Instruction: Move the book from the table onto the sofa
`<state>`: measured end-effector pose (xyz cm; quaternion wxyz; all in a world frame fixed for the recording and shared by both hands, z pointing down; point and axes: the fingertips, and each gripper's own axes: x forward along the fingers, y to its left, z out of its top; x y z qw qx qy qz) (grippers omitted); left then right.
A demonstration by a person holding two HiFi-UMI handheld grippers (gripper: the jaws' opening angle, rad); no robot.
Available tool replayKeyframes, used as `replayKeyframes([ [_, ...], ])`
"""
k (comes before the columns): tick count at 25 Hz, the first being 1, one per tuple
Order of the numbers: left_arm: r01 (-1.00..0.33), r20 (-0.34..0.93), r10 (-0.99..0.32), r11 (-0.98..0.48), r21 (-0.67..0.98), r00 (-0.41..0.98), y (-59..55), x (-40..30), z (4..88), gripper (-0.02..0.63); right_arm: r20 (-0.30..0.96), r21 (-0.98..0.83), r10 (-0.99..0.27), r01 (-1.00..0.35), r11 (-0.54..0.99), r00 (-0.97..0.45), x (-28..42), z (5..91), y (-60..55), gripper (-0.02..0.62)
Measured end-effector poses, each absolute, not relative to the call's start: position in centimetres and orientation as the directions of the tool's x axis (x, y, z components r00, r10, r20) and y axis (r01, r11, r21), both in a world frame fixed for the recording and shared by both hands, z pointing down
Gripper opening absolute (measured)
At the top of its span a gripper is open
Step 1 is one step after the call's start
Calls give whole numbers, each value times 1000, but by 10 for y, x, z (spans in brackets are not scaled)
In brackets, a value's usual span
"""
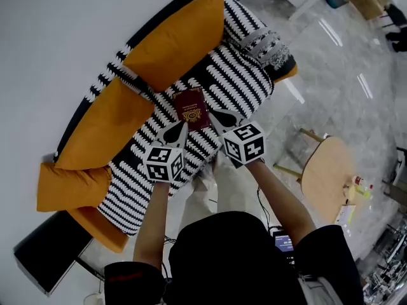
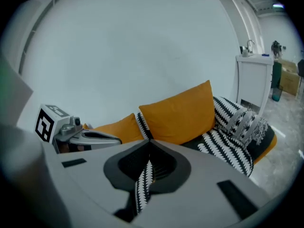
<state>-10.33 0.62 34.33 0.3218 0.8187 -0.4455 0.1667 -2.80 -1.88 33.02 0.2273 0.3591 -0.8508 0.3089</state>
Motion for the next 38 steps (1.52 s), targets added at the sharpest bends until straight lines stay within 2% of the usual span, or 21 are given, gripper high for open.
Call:
replayKeyframes([
  [9,-821,495,-656,-449,352,571,29,-94,280,17,544,-292,-534,-743,602,-647,-26,264,2,17],
  [29,-781,301,-721,-582,227,624,75,-93,148,17,382,-151,-701,-789,595,-602,-20,142,55,17],
  [38,-773,261,-728,-603,195,634,92,-93,131,17,375,-113,-713,-793,599,-592,-24,132,71,17],
])
